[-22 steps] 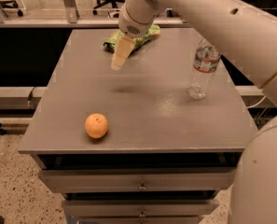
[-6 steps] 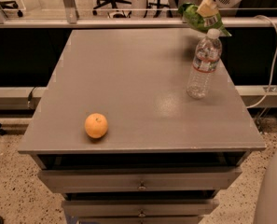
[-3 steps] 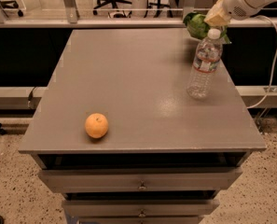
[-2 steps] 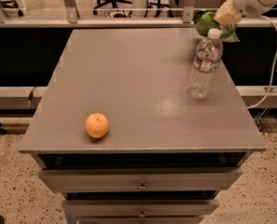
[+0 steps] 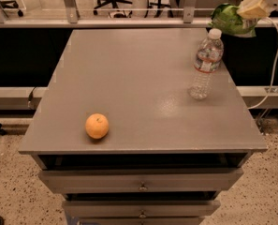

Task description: Move green rice chip bag near water bottle

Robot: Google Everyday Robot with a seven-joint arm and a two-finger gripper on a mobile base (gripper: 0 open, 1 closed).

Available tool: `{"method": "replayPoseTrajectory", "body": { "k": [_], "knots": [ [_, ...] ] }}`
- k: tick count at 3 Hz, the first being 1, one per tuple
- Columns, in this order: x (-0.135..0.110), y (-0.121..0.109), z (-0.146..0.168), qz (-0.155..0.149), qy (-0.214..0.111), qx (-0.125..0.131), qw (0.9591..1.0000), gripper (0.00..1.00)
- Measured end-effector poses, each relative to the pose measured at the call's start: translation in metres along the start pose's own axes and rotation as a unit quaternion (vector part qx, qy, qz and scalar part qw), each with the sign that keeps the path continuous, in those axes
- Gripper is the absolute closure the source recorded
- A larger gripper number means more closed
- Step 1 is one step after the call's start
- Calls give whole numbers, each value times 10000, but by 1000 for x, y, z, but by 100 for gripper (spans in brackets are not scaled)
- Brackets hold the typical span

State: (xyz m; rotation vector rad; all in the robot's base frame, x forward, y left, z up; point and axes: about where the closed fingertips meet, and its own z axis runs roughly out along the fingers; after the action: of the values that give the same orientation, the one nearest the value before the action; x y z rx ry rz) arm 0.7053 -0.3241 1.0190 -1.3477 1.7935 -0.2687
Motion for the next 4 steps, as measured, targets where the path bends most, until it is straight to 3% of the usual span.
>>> {"method": "replayPoseTrajectory", "body": {
  "k": [1, 2, 4],
  "knots": [
    [-5, 40, -27, -667, -727, -643, 9930, 100],
    [-10, 64, -41, -1168, -1151, -1005, 9813, 100],
    [-13, 70, -28, -1281, -1142, -1114, 9788, 100]
  ]
}}
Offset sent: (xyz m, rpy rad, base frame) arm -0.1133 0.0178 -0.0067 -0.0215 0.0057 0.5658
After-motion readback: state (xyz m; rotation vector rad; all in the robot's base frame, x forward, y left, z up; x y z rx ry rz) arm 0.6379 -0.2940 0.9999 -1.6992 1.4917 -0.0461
